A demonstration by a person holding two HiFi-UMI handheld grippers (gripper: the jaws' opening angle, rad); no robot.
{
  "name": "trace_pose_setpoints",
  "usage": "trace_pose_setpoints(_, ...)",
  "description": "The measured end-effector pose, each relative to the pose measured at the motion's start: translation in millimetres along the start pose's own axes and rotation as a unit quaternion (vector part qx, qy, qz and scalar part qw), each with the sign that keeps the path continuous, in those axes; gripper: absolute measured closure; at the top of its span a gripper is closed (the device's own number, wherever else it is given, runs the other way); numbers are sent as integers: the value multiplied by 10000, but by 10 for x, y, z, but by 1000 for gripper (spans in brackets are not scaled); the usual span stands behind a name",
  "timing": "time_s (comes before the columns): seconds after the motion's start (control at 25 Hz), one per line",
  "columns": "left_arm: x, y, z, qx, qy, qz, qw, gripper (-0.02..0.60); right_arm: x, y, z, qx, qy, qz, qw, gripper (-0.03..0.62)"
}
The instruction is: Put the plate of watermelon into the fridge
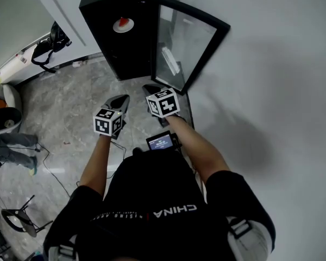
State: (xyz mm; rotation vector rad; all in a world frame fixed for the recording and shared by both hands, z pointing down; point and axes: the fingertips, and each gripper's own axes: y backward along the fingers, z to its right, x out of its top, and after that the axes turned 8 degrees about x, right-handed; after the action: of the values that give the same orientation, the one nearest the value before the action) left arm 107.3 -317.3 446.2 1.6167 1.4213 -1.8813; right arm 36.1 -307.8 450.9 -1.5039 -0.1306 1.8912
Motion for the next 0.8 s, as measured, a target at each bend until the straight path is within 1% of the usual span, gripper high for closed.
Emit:
trace_pose_setpoints(0.16, -8, -16, -4, 52, 18, -11, 10000, 569, -3, 33, 53, 19, 65, -31, 10000, 575)
trace_pose_setpoints(0.28, -13, -72, 29, 72, -6, -9, 10000, 569, 2, 87, 157, -39, 22, 17, 10000, 576)
trace_pose_setpoints(0.44, -7, -88, 56, 102, -46, -2, 9999, 569, 24, 144, 185, -87, -7, 67, 9999, 576)
trace_pose_setpoints(0.72, -45, -125, 55, 62, 127, -42, 9999, 569, -35, 128, 199, -53, -21, 33, 10000, 576)
trace_pose_setpoints(0.8, -68, -110, 49, 65, 97, -81, 9999, 569, -39, 129, 187, -59, -16, 27, 10000, 576)
